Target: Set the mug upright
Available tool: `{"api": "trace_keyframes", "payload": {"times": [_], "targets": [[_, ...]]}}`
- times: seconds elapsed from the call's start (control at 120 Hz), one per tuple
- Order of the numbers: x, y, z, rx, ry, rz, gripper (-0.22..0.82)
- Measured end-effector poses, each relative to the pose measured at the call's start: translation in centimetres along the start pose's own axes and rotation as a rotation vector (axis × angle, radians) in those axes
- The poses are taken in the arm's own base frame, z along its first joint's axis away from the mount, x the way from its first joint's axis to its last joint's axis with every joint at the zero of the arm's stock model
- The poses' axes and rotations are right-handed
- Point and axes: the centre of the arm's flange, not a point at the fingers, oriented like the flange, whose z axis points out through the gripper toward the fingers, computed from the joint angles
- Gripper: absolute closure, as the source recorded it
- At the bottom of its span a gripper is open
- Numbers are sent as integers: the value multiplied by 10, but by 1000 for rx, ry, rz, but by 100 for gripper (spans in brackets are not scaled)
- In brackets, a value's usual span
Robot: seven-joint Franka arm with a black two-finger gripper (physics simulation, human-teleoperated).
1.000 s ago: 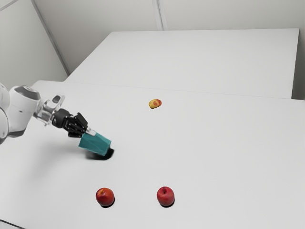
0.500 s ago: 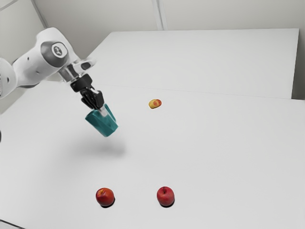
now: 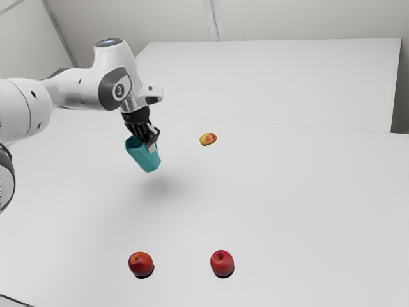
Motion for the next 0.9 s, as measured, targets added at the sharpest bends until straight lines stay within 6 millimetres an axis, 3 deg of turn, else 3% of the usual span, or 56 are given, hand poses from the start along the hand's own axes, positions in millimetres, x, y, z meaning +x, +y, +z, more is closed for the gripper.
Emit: {"api": "trace_keyframes", "payload": {"times": [0.217, 0.4, 0.467, 0.583, 0.767, 0.9], "targets": [[0, 9, 49, 15, -33, -43, 79], [3, 10, 62, 20, -34, -81, 78], [4, 10, 63, 18, -31, -93, 69], [5, 11, 68, 9, -30, -115, 43], [5, 14, 50, 7, -1, -134, 18], [-1, 21, -2, 11, 47, -138, 10]]}}
